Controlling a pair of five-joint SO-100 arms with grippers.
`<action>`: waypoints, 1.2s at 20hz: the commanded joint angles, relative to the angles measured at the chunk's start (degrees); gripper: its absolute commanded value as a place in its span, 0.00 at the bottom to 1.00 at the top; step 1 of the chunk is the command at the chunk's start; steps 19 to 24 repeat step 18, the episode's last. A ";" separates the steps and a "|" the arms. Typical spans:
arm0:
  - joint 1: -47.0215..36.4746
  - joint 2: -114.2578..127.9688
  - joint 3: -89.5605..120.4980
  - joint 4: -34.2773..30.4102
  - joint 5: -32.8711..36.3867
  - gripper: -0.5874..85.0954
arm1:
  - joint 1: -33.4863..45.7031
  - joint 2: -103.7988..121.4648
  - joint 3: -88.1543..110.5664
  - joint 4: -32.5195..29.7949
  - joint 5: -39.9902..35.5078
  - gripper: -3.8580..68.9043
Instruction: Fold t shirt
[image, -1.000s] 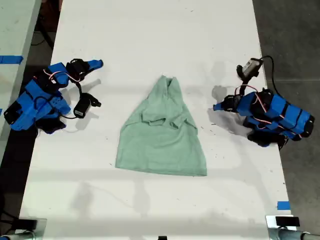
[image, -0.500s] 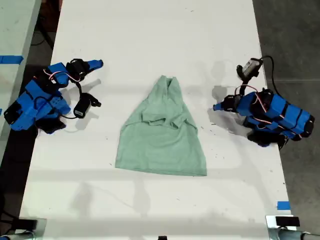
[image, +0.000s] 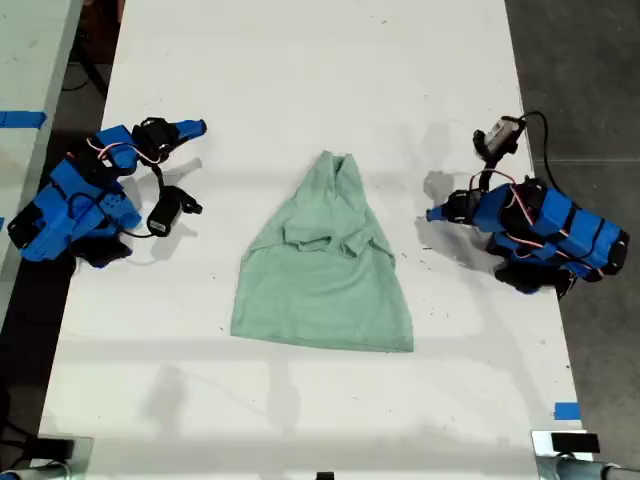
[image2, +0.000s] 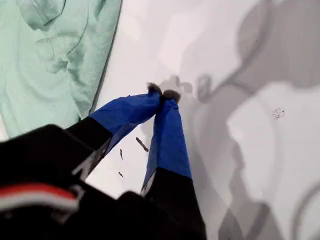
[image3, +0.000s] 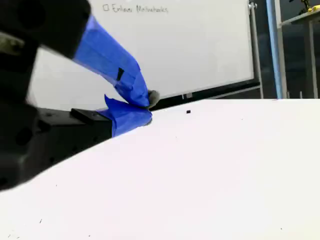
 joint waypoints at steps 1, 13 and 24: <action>-1.23 0.44 2.37 0.09 -1.23 0.00 | -0.35 0.62 2.72 0.18 0.62 0.07; -1.49 0.44 2.37 0.18 -0.97 0.00 | -0.09 0.62 2.72 0.18 0.44 0.07; -1.32 0.44 2.37 0.26 -1.23 0.00 | -0.18 0.62 2.72 0.35 0.79 0.07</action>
